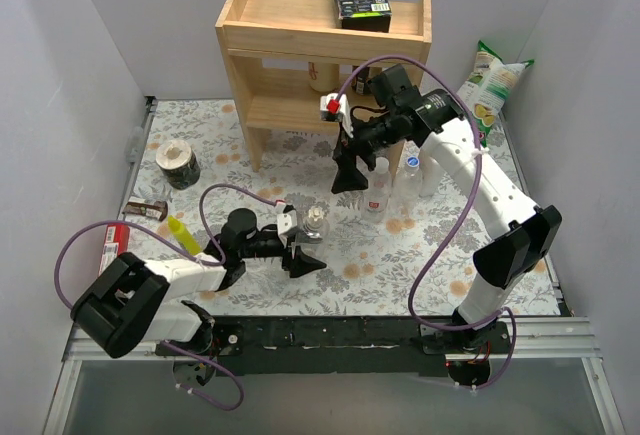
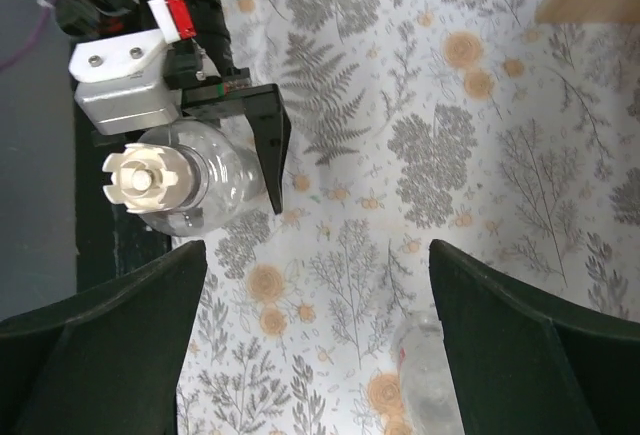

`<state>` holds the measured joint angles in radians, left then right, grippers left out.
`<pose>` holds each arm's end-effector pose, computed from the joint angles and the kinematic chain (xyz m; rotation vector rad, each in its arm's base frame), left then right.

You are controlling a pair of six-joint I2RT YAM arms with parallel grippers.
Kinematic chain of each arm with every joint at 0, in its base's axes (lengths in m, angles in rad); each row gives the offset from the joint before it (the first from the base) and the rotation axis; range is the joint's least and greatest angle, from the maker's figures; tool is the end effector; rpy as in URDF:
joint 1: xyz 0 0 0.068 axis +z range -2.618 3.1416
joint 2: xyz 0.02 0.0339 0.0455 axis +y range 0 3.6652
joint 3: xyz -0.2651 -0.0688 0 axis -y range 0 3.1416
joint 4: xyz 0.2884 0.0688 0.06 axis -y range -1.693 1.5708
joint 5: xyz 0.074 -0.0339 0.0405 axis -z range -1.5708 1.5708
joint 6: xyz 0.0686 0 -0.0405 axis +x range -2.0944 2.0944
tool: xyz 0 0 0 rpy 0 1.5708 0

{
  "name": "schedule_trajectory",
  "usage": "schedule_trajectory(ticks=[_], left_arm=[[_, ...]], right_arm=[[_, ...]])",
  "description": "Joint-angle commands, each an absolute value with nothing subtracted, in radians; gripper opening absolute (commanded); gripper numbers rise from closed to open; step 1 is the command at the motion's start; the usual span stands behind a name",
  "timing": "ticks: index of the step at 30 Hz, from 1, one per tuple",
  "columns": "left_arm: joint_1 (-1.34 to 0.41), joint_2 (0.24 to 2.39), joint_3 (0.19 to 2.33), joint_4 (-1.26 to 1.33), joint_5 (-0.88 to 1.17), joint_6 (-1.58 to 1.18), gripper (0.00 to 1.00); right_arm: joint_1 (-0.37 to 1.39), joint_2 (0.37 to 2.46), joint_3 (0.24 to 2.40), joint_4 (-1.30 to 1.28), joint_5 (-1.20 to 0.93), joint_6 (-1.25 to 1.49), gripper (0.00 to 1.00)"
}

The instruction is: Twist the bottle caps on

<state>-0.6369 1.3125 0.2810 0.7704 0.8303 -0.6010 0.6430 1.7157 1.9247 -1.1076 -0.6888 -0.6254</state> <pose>0.1854 -0.2001 0.1221 0.6976 1.9453 -1.5749 0.2996 0.2789 0.3950 -1.6296 1.7185 0.8501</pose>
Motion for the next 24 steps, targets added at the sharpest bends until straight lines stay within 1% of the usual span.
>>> schedule_trajectory(ticks=[1,6,10,20,24], left_arm=[[-0.632,1.209,0.314,0.715,0.844,-0.732,0.00],[-0.632,1.175,0.347,0.620,0.821,-0.723,0.00],[-0.630,1.192,0.359,0.630,0.792,-0.747,0.00],[-0.627,1.229,0.405,0.643,0.787,-0.745,0.00],[-0.627,1.236,0.408,0.658,0.781,-0.749,0.00]], right_arm=[[0.652,1.703,1.942,-0.994,-0.977,-0.503,0.98],[0.652,1.689,1.859,-0.902,-1.138,-0.466,0.99],[0.652,1.684,1.822,-0.891,-1.221,-0.474,0.98],[0.650,1.671,1.750,-0.861,-1.204,-0.471,0.98],[0.652,1.675,1.755,-0.850,-1.189,-0.457,0.98]])
